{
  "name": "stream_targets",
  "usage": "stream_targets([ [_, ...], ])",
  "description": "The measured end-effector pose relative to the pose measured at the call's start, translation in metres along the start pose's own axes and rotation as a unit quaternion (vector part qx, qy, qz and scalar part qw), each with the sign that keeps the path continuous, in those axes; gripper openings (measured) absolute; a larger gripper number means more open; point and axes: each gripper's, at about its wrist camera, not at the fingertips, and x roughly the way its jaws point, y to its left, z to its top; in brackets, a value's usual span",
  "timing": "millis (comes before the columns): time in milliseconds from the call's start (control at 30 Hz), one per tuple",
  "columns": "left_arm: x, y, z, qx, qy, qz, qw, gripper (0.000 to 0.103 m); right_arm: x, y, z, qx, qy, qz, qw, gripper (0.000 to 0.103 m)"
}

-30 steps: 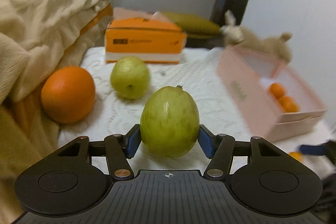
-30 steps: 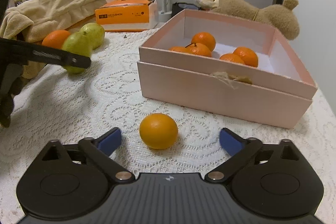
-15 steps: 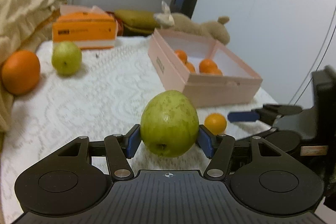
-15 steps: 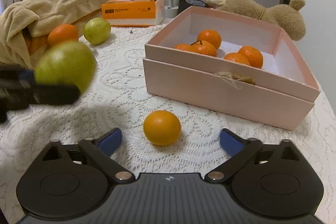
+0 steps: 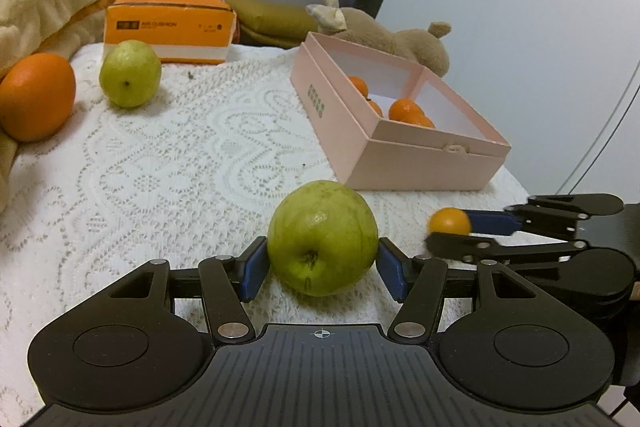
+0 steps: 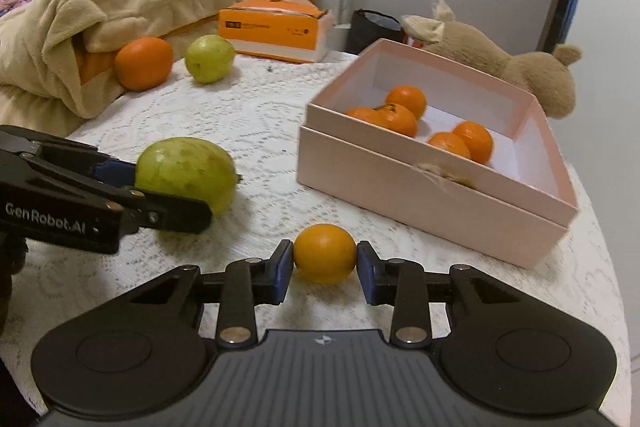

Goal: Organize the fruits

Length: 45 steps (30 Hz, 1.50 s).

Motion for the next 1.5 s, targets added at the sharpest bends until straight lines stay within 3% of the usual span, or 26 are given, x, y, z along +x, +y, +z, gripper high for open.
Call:
stream_targets([
  [200,-0.015,-0.022,0.014,0.023,-0.034,-0.012,0.9991,0.064,-0.025,-0.035,-0.01,0.049,-0.012,-0.017,0.999,0.034],
  [333,-0.039,-0.049,0.042,0.045,-0.085,-0.038,0.9946,0.064,-0.073,-0.066,0.011,0.068,-0.093,-0.055,0.992,0.034],
  [467,-0.052,-0.078,0.079,0.067,-0.144,-0.05,0.986,0.064,-0.117,-0.089,0.05,0.071,-0.188,-0.117,0.973,0.034],
  [600,-0.05,-0.097,0.108,0.083,-0.168,-0.054,0.9809,0.064,-0.119,-0.094,0.071,0.066,-0.221,-0.145,0.962,0.034],
  [800,-0.01,-0.103,0.139,0.08,-0.147,-0.065,0.9837,0.064,-0.09,-0.107,0.085,0.087,-0.202,-0.121,0.968,0.034],
  [900,0.023,-0.093,0.154,0.072,-0.127,-0.088,0.9853,0.064,-0.069,-0.122,0.089,0.119,-0.182,-0.109,0.97,0.034],
  [1000,0.076,-0.078,0.161,0.042,-0.065,-0.103,0.9916,0.064,-0.045,-0.137,0.086,0.138,-0.152,-0.092,0.974,0.034],
  [1067,0.111,-0.071,0.158,0.034,-0.021,-0.092,0.995,0.064,-0.023,-0.143,0.079,0.14,-0.121,-0.081,0.979,0.034],
  [1167,0.141,-0.069,0.148,0.044,0.009,-0.075,0.9962,0.064,0.011,-0.142,0.068,0.137,-0.078,-0.07,0.985,0.034],
  [1300,0.163,-0.062,0.145,0.036,0.018,-0.089,0.9952,0.063,0.035,-0.132,0.056,0.116,-0.06,-0.064,0.989,0.034],
  [1467,0.147,-0.061,0.151,0.041,-0.033,-0.089,0.9946,0.062,0.043,-0.124,0.049,0.101,-0.047,-0.037,0.993,0.035],
  [1500,0.141,-0.061,0.152,0.046,-0.042,-0.083,0.9946,0.062,0.042,-0.124,0.048,0.101,-0.048,-0.034,0.993,0.043],
])
